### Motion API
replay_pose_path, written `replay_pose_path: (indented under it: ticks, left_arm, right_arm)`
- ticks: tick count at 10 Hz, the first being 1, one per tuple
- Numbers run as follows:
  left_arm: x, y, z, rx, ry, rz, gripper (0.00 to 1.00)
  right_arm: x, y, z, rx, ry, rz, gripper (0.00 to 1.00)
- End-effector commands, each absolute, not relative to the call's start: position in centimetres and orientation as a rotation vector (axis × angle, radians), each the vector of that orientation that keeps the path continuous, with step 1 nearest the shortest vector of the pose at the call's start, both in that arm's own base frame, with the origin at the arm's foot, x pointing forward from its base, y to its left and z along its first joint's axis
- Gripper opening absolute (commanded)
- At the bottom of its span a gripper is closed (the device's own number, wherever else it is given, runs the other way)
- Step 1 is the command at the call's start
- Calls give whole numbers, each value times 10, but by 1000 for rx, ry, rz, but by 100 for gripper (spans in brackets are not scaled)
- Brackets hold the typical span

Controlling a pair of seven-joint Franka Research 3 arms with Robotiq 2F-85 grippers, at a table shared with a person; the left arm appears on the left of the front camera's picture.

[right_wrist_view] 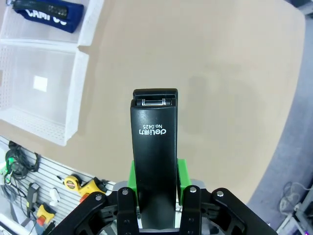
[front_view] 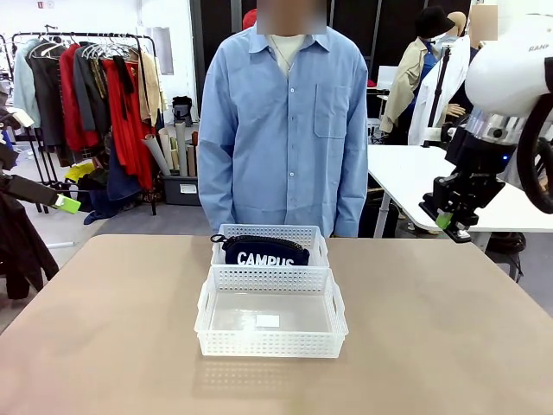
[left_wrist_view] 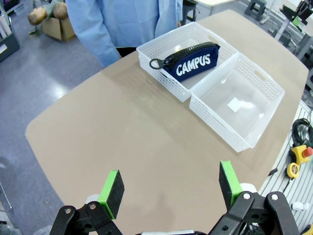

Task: Distribute items into two baskets.
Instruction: Pick up the Stapler that the person points to, then place the picked Stapler into the Organizing basket as instructed by the person.

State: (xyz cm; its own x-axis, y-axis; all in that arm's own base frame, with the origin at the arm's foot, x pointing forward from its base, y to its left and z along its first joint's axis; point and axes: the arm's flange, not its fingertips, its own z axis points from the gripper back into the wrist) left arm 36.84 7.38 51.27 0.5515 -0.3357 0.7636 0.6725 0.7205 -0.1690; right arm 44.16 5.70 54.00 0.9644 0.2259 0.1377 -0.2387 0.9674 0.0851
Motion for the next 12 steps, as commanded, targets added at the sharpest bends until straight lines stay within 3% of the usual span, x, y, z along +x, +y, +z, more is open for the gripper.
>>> replay_pose_path:
  ticks: [1,3,4,12]
  left_arm:
    - [368,74,515,-490,-776,-619,100]
    - [368,74,515,-490,-776,-619,100]
    - [368,74,515,-490,-776,-619,100]
    - [368,74,515,-490,-776,-619,100]
  right_arm:
    - [440,56,550,125,-112,291,0]
    - [444,56,560,194,-74,329,0]
    - [439,59,546,106,-115,265,0]
    - [439,59,546,106,-115,265,0]
